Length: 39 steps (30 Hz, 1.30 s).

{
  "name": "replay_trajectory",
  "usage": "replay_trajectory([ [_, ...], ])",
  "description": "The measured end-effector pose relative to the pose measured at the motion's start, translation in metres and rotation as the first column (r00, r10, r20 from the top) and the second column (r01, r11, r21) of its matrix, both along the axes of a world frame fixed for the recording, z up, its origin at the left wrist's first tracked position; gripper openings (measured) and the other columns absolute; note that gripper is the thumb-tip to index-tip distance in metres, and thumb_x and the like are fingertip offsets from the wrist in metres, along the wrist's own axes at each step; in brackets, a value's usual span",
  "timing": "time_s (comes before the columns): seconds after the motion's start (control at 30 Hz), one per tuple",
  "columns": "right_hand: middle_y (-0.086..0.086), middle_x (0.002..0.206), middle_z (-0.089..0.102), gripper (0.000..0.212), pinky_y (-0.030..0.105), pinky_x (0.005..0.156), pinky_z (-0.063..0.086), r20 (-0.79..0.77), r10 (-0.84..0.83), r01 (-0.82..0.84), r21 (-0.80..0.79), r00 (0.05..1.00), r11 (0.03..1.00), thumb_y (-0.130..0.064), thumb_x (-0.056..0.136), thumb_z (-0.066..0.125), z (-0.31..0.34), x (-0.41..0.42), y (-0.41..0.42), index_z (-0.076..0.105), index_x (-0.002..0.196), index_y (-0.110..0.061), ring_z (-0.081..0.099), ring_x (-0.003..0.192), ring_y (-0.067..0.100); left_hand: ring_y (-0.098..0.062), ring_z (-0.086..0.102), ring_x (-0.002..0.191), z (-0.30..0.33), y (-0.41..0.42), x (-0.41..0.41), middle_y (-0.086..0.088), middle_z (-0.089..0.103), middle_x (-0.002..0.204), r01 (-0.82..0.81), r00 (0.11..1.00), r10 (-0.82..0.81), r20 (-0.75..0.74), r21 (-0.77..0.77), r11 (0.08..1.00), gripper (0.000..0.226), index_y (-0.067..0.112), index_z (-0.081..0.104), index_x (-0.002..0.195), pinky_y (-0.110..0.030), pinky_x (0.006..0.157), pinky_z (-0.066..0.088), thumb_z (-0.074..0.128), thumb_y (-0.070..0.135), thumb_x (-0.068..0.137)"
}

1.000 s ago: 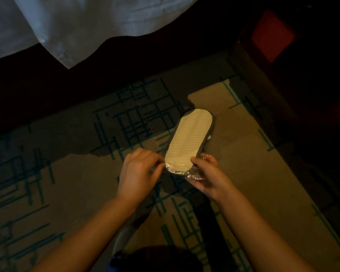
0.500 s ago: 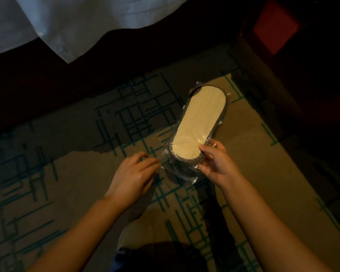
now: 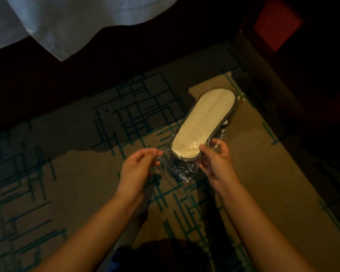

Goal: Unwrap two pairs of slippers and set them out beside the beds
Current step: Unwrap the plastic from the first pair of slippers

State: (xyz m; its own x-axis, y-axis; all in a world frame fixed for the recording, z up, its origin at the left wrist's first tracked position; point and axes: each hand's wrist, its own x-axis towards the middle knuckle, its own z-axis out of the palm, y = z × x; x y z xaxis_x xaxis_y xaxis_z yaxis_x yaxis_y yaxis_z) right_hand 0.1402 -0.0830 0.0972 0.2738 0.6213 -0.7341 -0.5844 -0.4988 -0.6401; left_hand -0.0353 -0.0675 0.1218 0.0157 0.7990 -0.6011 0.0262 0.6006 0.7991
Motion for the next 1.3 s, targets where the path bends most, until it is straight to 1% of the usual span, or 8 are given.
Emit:
replay_trajectory([
  [0.1,0.005,0.088,0.064,0.027,0.036,0.081,0.050,0.008,0.187,-0.187,0.077,0.982,0.979,-0.001,0.085,0.058,0.008,0.004,-0.004,0.053,0.090,-0.027,0.059,0.088,0.025,-0.008,0.058,0.091,-0.001,0.032,-0.011,0.008,0.064,0.101,0.164,0.978,-0.161,-0.135,0.009,0.986,0.028,0.026,0.062,0.108,-0.027,0.080,0.040,0.062,0.036,0.082],
  [0.2,0.002,0.091,0.067,0.031,0.042,0.091,0.049,0.004,0.383,-0.382,0.082,0.924,0.921,-0.003,0.084,0.058,0.019,0.005,-0.005,0.054,0.093,-0.032,0.063,0.090,0.023,-0.010,0.061,0.072,-0.004,0.043,-0.006,0.005,0.067,0.076,0.339,0.941,-0.330,0.077,-0.217,0.915,0.008,0.021,0.066,0.082,-0.028,0.073,0.048,0.066,0.029,0.078],
  [0.33,-0.007,0.094,0.060,0.031,0.031,0.076,0.051,0.244,0.270,-0.269,-0.035,0.932,0.962,-0.024,0.083,0.063,0.021,0.004,-0.011,0.050,0.110,-0.031,0.059,0.089,0.014,-0.007,0.067,0.053,-0.017,0.031,0.012,0.003,0.071,0.056,0.171,0.969,-0.101,0.224,-0.318,0.932,0.008,0.014,0.059,0.079,-0.021,0.051,0.057,0.057,0.011,0.086],
  [0.47,-0.003,0.071,0.055,0.014,0.020,0.054,0.040,0.634,0.209,-0.188,-0.101,0.745,0.977,-0.021,0.085,0.059,0.024,-0.009,-0.039,0.051,0.074,-0.024,0.050,0.062,0.013,-0.004,0.065,0.047,-0.024,0.029,0.012,0.005,0.069,0.050,0.055,0.974,0.030,0.226,-0.359,0.932,0.010,0.015,0.058,0.078,-0.017,0.046,0.055,0.057,0.011,0.087],
  [0.8,0.015,0.101,0.069,0.032,0.024,0.065,0.058,-0.111,-0.013,-0.005,-0.155,0.994,0.988,-0.009,0.087,0.058,0.013,-0.022,-0.053,0.055,0.118,0.001,0.069,0.080,0.019,-0.004,0.065,0.054,-0.031,0.017,0.025,0.003,0.068,0.068,0.153,0.958,-0.045,0.284,-0.371,0.916,0.010,0.018,0.060,0.083,-0.016,0.048,0.053,0.056,0.025,0.087],
  [0.97,0.016,0.100,0.066,0.044,0.020,0.059,0.057,-0.075,-0.133,0.117,-0.186,0.988,0.976,-0.008,0.084,0.063,0.010,-0.020,-0.047,0.050,0.126,-0.001,0.065,0.076,0.018,-0.011,0.067,0.063,-0.038,-0.012,0.035,-0.001,0.068,0.078,0.023,0.928,0.153,0.341,-0.462,0.887,0.026,0.016,0.060,0.098,-0.022,0.052,0.056,0.057,0.037,0.084],
  [1.13,0.005,0.085,0.070,0.020,0.019,0.064,0.056,-0.016,-0.089,0.088,-0.068,0.996,0.994,-0.003,0.085,0.061,0.014,-0.020,-0.048,0.058,0.082,-0.023,0.068,0.073,0.010,-0.006,0.069,0.060,-0.042,-0.016,0.046,0.004,0.071,0.065,0.001,0.965,0.111,0.239,-0.424,0.906,0.002,0.017,0.064,0.080,-0.019,0.054,0.057,0.064,0.017,0.082],
  [1.3,0.004,0.087,0.071,0.022,0.014,0.056,0.054,0.037,-0.044,0.045,-0.011,0.998,0.999,-0.001,0.085,0.060,0.013,-0.017,-0.050,0.064,0.103,-0.011,0.069,0.068,0.005,-0.007,0.068,0.052,-0.043,0.002,0.057,-0.002,0.071,0.067,-0.034,0.950,0.170,0.263,-0.450,0.892,0.010,0.009,0.062,0.095,-0.018,0.044,0.053,0.058,0.013,0.086],
])
